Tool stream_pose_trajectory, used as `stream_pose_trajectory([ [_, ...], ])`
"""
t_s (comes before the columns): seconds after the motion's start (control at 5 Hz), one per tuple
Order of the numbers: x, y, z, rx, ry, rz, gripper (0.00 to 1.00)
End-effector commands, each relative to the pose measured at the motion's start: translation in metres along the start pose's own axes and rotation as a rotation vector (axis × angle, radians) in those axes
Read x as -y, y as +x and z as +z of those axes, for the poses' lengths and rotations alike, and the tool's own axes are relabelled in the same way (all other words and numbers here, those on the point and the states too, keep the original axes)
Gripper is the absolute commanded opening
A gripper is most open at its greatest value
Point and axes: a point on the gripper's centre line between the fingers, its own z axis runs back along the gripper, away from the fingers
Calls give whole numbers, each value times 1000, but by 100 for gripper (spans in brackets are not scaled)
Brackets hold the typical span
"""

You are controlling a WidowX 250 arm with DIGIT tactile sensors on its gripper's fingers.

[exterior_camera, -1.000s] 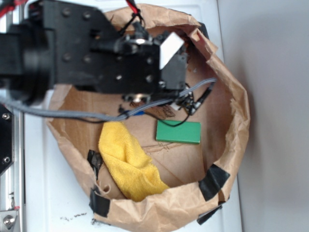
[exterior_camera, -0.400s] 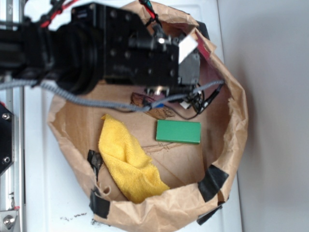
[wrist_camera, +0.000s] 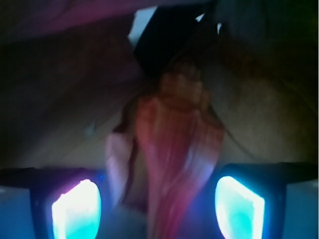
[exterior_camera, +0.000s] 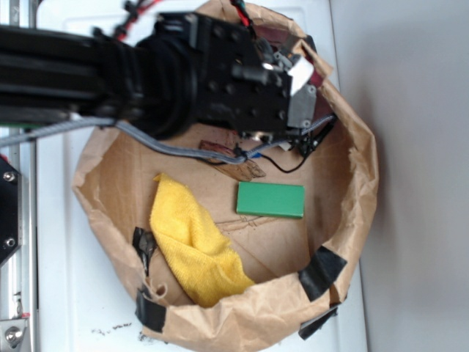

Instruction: Grab the shell.

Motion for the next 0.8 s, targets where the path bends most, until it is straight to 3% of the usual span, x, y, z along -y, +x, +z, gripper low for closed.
stream_pose_trajectory([
  [0.0,-6,27,-9,32,-19,15,100],
  [0.2,-3,27,-12,44,-8,10,100],
  [0.4,-3,24,-10,62,2,14,0],
  [0.6,-2,23,-10,77,17,15,0],
])
